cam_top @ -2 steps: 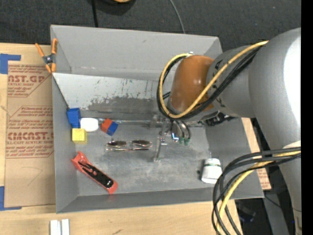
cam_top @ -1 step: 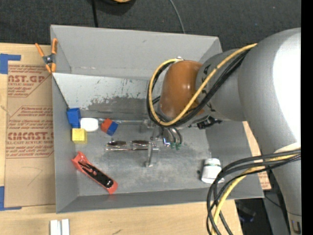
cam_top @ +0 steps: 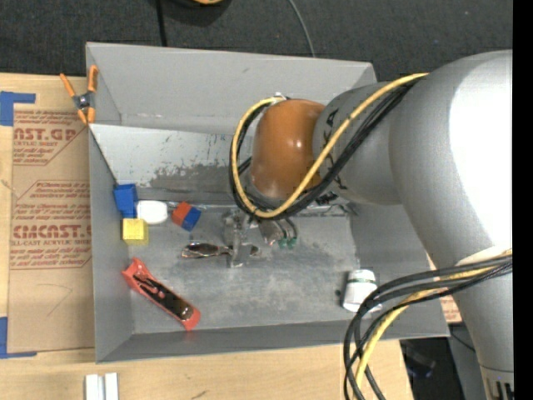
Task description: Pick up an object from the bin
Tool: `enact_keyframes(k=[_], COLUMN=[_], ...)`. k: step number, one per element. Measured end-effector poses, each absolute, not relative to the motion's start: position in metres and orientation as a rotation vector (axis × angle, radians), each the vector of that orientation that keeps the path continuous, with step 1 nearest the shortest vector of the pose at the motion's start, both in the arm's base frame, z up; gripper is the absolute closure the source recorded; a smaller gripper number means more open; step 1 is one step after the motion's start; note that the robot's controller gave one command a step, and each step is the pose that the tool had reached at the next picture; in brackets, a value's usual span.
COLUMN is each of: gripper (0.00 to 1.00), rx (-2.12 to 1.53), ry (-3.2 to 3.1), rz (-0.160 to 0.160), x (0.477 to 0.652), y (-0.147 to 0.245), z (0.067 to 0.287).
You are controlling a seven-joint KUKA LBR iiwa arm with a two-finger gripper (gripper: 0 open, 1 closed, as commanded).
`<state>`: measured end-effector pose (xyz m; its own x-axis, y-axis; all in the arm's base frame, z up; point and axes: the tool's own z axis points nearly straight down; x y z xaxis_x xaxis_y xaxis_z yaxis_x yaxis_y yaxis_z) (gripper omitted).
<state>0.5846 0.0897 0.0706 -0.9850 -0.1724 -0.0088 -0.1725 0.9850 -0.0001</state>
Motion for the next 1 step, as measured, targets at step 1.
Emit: enact_keyframes(k=[1], gripper=[1.00], rx=[-0.272], ry=[3.121], rz=[0.001], x=[0.5846], y=[0.0897], z=[0.0706])
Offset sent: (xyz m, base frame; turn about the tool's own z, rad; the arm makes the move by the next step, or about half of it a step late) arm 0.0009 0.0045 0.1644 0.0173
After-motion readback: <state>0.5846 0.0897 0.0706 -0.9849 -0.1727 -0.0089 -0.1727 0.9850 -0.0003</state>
